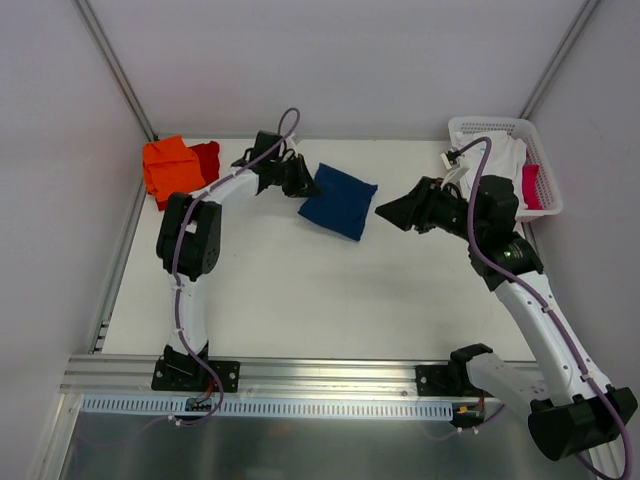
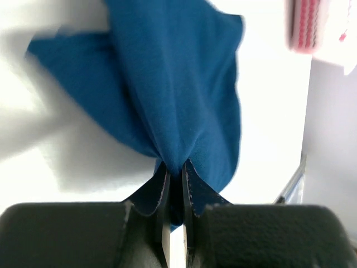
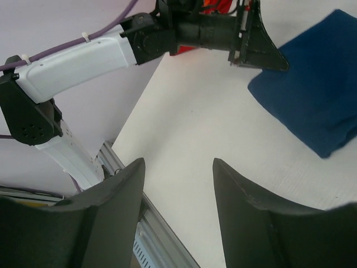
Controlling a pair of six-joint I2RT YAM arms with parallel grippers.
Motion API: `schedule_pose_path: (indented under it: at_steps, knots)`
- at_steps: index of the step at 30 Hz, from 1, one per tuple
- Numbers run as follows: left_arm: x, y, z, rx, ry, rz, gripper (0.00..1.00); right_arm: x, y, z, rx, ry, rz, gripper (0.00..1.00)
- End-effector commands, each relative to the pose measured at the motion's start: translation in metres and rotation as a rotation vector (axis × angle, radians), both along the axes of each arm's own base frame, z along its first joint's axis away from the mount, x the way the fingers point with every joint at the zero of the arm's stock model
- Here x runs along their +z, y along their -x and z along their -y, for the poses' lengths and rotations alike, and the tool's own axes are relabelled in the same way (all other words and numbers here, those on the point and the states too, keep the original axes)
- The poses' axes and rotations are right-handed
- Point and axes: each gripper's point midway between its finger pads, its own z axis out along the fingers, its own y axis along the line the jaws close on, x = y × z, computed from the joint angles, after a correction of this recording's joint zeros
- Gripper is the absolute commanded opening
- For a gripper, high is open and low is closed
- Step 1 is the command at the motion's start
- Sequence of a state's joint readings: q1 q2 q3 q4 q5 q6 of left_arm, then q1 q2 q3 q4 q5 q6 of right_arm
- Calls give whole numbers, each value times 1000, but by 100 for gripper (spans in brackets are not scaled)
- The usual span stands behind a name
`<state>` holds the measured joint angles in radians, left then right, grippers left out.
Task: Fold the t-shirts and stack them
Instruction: Put the neatly folded tshirt into the corner of the board with the left arm
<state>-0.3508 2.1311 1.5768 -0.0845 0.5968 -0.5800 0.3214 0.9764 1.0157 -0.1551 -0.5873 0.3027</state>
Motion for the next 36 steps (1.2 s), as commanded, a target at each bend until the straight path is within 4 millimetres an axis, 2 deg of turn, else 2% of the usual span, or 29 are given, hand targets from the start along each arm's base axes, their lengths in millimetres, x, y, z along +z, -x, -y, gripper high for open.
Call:
schedule_pose_path:
  at_steps: [1, 2, 7, 8, 10, 11, 12, 13, 15, 16, 18, 22, 26, 28, 32, 36]
  knots:
    - [64, -16, -33, 24, -44, 117, 0, 10, 3, 6, -10, -6, 57, 55]
    - [75, -24, -43, 42, -47, 140, 0, 11, 3, 6, -10, -7, 58, 55]
    - [93, -39, -80, 74, -106, 180, 0, 11, 6, 8, -7, -8, 65, 55]
    - [103, -46, -92, 88, -112, 208, 0, 10, 6, 8, -10, -8, 65, 55]
    - [106, -51, -102, 103, -114, 208, 0, 10, 7, 9, -9, -10, 65, 55]
    - [114, -55, -107, 109, -111, 220, 0, 10, 7, 10, -10, -10, 65, 55]
    - [111, -62, -118, 122, -126, 221, 0, 10, 8, 10, -9, -11, 65, 55]
    - [121, -69, -122, 130, -130, 245, 0, 10, 9, 10, -8, -11, 66, 55]
    - [117, -75, -135, 140, -147, 230, 0, 9, 10, 10, -9, -10, 67, 55]
    - [128, -80, -139, 146, -146, 255, 0, 8, 10, 11, -9, -10, 68, 55]
    - [130, -84, -150, 153, -153, 248, 0, 6, 11, 11, -7, -8, 65, 55]
    - [151, -98, -169, 181, -167, 296, 0, 0, 12, 12, -10, -5, 56, 55]
    - [159, -104, -190, 201, -174, 312, 0, -2, 13, 14, -11, -4, 58, 55]
    - [159, -108, -211, 230, -184, 317, 0, -3, 14, 14, -9, -5, 58, 55]
    - [158, -111, -237, 263, -216, 330, 0, -6, 16, 15, -9, -4, 57, 55]
    - [168, -118, -262, 311, -244, 363, 0, -9, 17, 15, -7, -9, 58, 55]
